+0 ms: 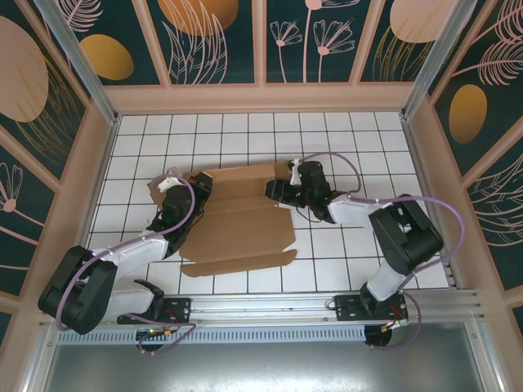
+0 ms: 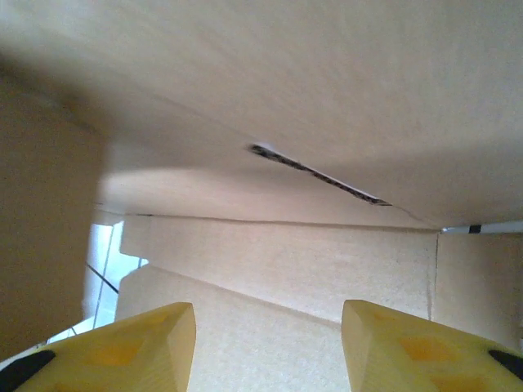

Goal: Fold the paper box

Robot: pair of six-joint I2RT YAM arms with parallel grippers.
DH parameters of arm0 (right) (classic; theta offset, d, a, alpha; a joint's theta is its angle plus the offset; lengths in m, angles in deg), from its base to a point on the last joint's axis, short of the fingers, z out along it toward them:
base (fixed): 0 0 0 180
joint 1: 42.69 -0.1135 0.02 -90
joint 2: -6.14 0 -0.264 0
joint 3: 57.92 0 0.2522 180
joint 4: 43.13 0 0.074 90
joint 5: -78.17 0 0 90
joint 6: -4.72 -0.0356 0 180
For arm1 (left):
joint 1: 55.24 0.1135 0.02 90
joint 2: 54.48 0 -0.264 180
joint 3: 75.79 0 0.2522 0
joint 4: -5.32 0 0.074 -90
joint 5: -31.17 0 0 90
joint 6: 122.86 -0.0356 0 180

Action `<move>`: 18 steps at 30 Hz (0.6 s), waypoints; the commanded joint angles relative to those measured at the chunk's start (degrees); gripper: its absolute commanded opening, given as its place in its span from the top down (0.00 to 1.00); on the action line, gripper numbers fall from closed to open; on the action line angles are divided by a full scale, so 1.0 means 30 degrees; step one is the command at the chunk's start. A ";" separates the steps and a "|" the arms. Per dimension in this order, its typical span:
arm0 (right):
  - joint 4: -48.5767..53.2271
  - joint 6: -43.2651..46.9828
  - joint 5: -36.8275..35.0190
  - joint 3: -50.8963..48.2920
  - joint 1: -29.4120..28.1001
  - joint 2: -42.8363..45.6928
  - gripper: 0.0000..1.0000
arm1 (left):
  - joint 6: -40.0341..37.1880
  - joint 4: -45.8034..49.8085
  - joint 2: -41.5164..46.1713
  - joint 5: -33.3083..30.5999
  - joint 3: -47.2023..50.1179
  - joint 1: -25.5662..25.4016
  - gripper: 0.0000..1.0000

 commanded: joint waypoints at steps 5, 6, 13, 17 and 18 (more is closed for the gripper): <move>0.3725 0.2766 -0.2092 -0.1097 0.1510 0.4974 0.50 | -0.0479 0.2306 0.0081 -0.0381 -0.0936 0.0068 1.00; 0.4044 0.3086 -0.2390 -0.1138 0.1915 0.5677 0.51 | -0.0505 0.2417 0.0096 -0.0373 -0.1103 0.0089 1.00; 0.4574 0.3723 -0.4280 -0.0641 0.5680 0.8362 0.53 | -0.0735 0.2263 -0.0281 -0.0059 -0.1602 0.0184 1.00; 0.4710 0.4296 -0.5151 0.0405 0.7372 0.6907 0.52 | -0.0770 0.2005 -0.0344 0.0168 -0.1576 0.0253 1.00; 0.4635 0.4670 -0.5371 0.0727 0.7652 0.6138 0.51 | -0.0762 0.1954 -0.0322 0.0227 -0.1570 0.0256 1.00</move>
